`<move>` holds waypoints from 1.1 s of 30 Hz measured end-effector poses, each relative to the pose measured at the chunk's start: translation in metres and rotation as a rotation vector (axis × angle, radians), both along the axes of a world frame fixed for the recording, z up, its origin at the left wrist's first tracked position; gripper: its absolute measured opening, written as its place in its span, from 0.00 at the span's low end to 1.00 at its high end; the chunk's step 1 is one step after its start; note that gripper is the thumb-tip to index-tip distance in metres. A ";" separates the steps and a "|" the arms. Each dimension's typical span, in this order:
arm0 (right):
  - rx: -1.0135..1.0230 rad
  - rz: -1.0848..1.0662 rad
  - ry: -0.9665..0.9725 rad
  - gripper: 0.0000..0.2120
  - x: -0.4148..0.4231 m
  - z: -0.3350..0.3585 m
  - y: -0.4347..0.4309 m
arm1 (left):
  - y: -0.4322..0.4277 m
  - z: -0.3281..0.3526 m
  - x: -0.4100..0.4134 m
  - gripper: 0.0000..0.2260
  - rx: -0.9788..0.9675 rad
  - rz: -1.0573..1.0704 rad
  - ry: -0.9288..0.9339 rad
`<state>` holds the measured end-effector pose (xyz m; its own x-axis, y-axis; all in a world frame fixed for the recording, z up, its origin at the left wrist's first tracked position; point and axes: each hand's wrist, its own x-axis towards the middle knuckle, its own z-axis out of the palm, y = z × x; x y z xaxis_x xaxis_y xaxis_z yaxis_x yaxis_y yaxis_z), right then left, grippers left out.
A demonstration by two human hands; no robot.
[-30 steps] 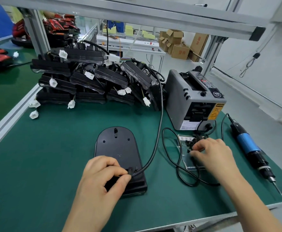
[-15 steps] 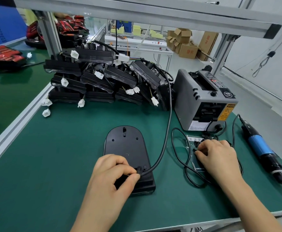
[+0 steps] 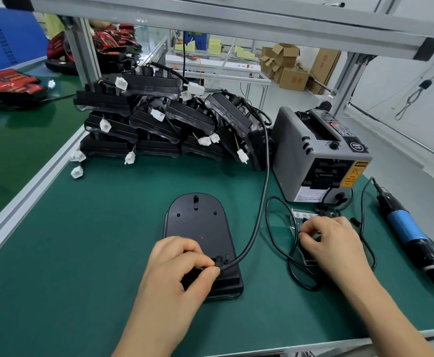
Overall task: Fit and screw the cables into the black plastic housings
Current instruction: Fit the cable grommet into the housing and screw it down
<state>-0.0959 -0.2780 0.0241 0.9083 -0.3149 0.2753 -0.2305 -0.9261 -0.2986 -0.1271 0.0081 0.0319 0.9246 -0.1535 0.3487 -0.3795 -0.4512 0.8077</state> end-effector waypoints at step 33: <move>0.822 0.655 0.016 0.02 -0.043 0.048 0.115 | -0.001 0.001 0.002 0.02 -0.001 0.013 -0.006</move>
